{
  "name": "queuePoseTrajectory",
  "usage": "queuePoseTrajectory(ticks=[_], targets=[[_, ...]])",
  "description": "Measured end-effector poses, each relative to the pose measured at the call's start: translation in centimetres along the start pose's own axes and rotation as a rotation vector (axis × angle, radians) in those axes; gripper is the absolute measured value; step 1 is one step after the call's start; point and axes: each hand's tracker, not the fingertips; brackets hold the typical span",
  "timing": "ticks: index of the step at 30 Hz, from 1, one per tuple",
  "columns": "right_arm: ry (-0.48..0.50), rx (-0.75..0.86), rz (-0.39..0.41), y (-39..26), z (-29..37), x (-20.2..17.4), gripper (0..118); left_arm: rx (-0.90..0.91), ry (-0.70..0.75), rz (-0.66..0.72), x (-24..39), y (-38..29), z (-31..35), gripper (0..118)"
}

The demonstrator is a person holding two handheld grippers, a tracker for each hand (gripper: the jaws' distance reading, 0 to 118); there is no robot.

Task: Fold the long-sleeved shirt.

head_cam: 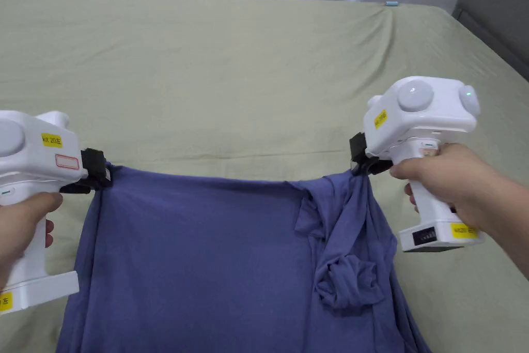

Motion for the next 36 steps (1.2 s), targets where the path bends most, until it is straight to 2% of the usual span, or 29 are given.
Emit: queuePoseTrajectory(ticks=[2, 4, 8, 13, 16, 20, 22, 24, 26, 27, 28, 29, 30, 31, 32, 34, 36], targets=[[0.052, 0.043, -0.012, -2.3, 1.9, 0.6, 2, 0.021, -0.028, -0.042, 0.4, -1.5, 2.4, 0], [0.078, 0.093, 0.046, -5.9, 4.3, 1.0, 2, 0.029, -0.004, -0.13, 0.7, -3.6, 4.8, 0], [0.107, 0.107, 0.07, -15.4, 8.5, 1.9, 2, -0.068, 0.013, -0.258, 0.5, -10.9, 9.9, 0], [0.13, -0.078, 0.142, -25.1, 8.1, 1.0, 2, -0.262, 0.071, -0.28, -1.0, -19.9, 11.9, 0], [0.081, -0.143, 0.147, -28.4, 6.2, 0.7, 2, -0.342, 0.098, -0.322, -1.2, -23.8, 11.0, 0], [0.058, -0.163, 0.115, -30.0, 4.0, 1.1, 2, -0.384, 0.107, -0.315, -1.9, -26.4, 9.3, 0], [0.062, -0.14, 0.052, -29.8, 4.0, 1.4, 2, -0.352, 0.132, -0.305, -2.0, -26.7, 9.3, 0], [0.063, -0.153, 0.057, -29.9, 3.6, 1.3, 2, -0.351, 0.119, -0.247, -2.5, -26.4, 8.8, 0], [0.067, -0.15, 0.034, -30.1, 3.5, 1.5, 9, -0.348, 0.112, -0.218, -2.6, -26.6, 8.8, 2], [0.085, -0.148, -0.012, -29.8, 3.5, 1.9, 19, -0.333, 0.11, -0.195, -2.9, -26.5, 9.0, 10], [0.078, -0.147, -0.045, -29.4, 3.6, 2.4, 35, -0.302, 0.112, -0.142, -3.1, -26.4, 9.5, 25], [0.05, -0.153, -0.07, -29.3, 4.4, 2.8, 70, -0.274, 0.123, -0.11, -3.3, -26.1, 10.3, 61], [0.011, -0.177, -0.067, -28.8, 5.4, 3.2, 93, -0.246, 0.135, -0.074, -3.1, -26.0, 11.9, 90], [-0.033, -0.156, -0.052, -28.6, 7.3, 3.3, 101, -0.192, 0.11, -0.059, -3.1, -25.6, 13.8, 107], [-0.023, -0.082, -0.056, -28.6, 9.2, 3.6, 100, -0.135, 0.085, -0.044, -3.0, -25.5, 15.5, 114], [0.032, 0.094, -0.097, -29.4, 13.6, 4.1, 101, -0.01, 0.021, -0.018, -2.5, -25.6, 19.3, 113], [0.067, 0.141, -0.137, -30.1, 15.9, 4.0, 101, -0.025, 0.016, -0.031, -2.0, -26.4, 20.9, 107]])
